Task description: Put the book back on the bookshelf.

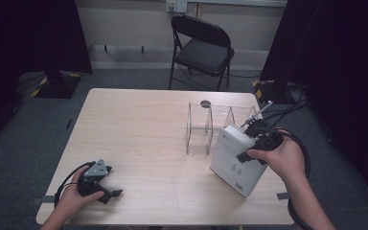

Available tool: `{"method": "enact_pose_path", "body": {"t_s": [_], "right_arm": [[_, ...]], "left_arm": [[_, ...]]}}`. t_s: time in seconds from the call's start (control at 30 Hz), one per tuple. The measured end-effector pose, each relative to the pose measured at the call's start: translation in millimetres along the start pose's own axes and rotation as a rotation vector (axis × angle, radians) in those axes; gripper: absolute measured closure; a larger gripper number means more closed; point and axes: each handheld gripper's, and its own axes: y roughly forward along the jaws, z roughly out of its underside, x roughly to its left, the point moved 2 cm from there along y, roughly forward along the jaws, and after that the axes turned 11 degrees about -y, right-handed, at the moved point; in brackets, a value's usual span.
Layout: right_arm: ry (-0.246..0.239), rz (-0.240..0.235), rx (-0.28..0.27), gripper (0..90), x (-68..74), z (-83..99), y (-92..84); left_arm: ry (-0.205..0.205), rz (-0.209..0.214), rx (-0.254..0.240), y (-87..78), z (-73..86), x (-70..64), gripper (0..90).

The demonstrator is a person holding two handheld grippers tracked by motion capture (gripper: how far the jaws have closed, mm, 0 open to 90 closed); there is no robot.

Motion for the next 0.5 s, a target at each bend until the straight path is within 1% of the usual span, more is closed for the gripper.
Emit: {"method": "enact_pose_path", "body": {"t_s": [0.03,0.07,0.1,0.13,0.23,0.3,0.33,0.43,0.5], "right_arm": [[0.001,-0.001,0.002,51.7,-0.9,1.0,-0.2],[0.014,0.000,0.005,51.7,-1.3,1.7,-0.4],[0.001,0.001,0.002,51.7,-2.4,2.9,-0.3],[0.012,0.001,0.006,51.7,-2.3,3.5,-0.8],[0.016,0.004,0.007,51.7,-4.4,6.3,-1.4],[0.009,0.011,0.005,51.7,-5.1,7.7,-1.7],[0.021,0.008,0.009,51.7,-5.4,8.4,-2.7],[0.022,0.010,0.006,51.7,-7.5,10.9,-3.6],[0.034,0.014,0.005,51.7,-8.2,12.5,-4.4]], "left_arm": [[0.000,0.000,0.000,0.0,0.0,0.0,0.0],[0.000,0.000,0.000,0.0,0.0,0.0,0.0],[0.000,0.000,0.000,0.0,0.0,0.0,0.0],[0.000,0.000,0.000,0.0,0.0,0.0,0.0],[0.002,-0.001,0.010,-0.7,-0.2,0.2,0.0],[0.002,-0.001,0.010,-0.6,-0.3,0.2,0.0],[0.002,-0.001,0.010,-0.6,-0.3,0.2,0.0],[0.002,-0.001,0.010,-0.6,-0.3,0.2,0.0],[0.002,-0.001,0.010,-0.6,-0.3,0.2,0.0]]}}
